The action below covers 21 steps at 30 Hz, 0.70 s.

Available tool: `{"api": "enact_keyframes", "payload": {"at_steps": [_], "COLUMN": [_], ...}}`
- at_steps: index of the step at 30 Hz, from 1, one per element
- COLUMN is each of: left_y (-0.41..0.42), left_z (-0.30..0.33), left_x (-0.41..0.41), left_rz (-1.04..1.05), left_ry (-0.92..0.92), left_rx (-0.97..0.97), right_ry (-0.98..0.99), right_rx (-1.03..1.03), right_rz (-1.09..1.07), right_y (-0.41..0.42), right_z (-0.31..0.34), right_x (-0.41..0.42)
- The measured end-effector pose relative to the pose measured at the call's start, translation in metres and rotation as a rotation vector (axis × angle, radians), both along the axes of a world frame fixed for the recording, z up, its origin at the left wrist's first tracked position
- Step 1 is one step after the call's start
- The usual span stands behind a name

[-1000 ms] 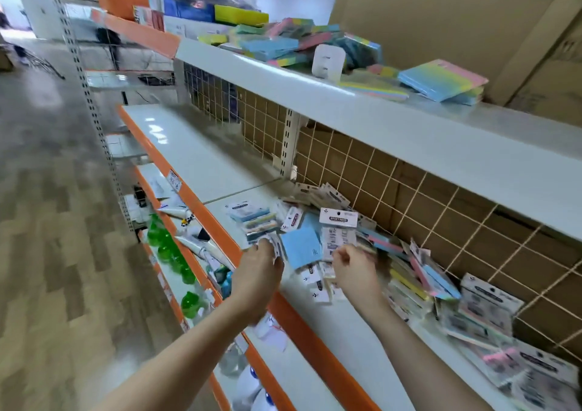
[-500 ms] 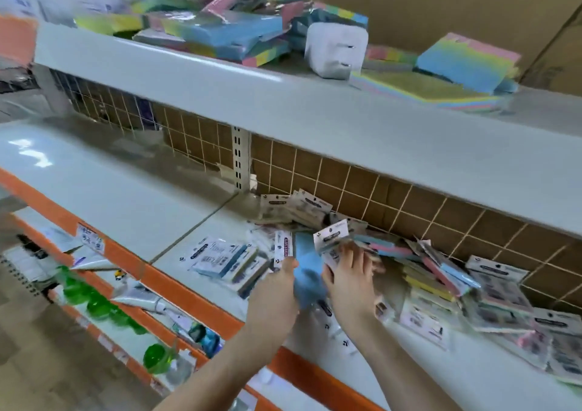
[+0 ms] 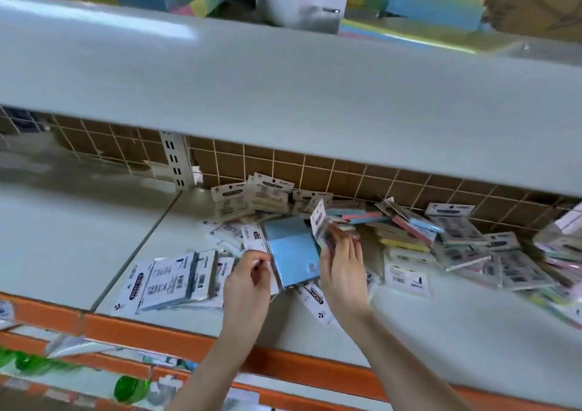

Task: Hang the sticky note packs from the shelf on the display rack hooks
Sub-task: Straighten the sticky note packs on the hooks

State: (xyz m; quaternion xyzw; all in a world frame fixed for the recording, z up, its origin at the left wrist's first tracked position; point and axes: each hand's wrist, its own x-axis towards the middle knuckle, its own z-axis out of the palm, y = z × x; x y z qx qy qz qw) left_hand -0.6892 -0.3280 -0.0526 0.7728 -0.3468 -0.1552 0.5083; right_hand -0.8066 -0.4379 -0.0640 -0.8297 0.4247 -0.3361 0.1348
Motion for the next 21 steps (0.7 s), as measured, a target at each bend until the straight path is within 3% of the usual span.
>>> {"api": "enact_keyframes", "payload": {"at_steps": [6, 11, 17, 21], "left_y": [0.006, 0.010, 0.009, 0.000], "left_z": [-0.005, -0.002, 0.024, 0.048], "left_x": [0.000, -0.005, -0.026, -0.045], "left_rz": [-0.055, -0.099, -0.052, -0.086], "left_ry": [0.088, 0.090, 0.020, 0.020], "left_rx": [-0.084, -0.097, -0.251, -0.297], "right_ry": [-0.128, -0.083, -0.007, -0.203], "right_rx": [0.109, 0.243, 0.183, 0.191], "right_rz": [-0.065, -0.102, -0.257, -0.323], "right_y": [-0.001, -0.017, -0.034, -0.028], "right_z": [0.006, 0.018, 0.033, 0.042], "right_x": [-0.002, -0.020, -0.071, -0.109]}}
